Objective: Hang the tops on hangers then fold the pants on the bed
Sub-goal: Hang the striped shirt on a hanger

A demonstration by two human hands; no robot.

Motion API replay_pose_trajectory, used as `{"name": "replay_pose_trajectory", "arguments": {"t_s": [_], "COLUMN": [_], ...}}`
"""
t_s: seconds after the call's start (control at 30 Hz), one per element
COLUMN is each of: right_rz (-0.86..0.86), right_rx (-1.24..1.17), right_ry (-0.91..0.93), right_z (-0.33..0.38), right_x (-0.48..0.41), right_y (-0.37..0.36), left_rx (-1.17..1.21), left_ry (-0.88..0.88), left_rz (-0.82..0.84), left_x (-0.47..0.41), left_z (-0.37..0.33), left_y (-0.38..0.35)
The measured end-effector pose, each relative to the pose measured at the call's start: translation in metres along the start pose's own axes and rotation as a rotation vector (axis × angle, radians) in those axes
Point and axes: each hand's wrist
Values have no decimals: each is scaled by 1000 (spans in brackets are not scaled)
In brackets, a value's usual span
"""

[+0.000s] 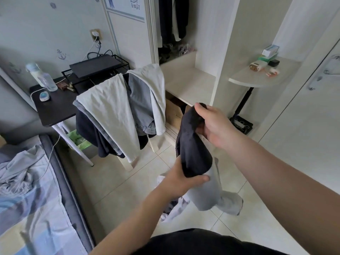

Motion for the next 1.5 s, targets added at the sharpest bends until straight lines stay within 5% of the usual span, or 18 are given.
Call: {"name": "replay_pose_trajectory", "arguments": {"t_s": [0.23,0.53,0.67,0.83,0.97,1.27,1.4,1.5], "right_rz": [-26,108,136,370,154,-13,27,113], "right_rx": [-125,256,458,632,676,727,734,779], "right_ry": [-91,-42,-53,-211,-153,143,306,425], "right_z": [1,-54,-98,-144,-161,-120,-79,-54], "right_x": [-9,35,68,77,56,27,23,24], "right_y": [22,80,84,52,34,63,63,58], "left_rx": [-205,505,774,957,985,788,388,46], "left_ry": [-121,26,42,49,51,126,212,50], "left_rz": [-261,-481,-474,-398,-403,-589,-718,-734], "left_x": [-25,-31,-32,-30,-28,-27,-28,-25], "left_z": [-3,-62,-83,-103,-102,-63,-34,-25], "left_y": [-2,21,29,21,20,58,66,63]}}
Point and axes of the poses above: each hand's wrist, its own x-axis away from the middle knuckle, its own y-axis out of the back of the hand, z = x × y, and after that the axes turned 5 degrees about -z, right-handed
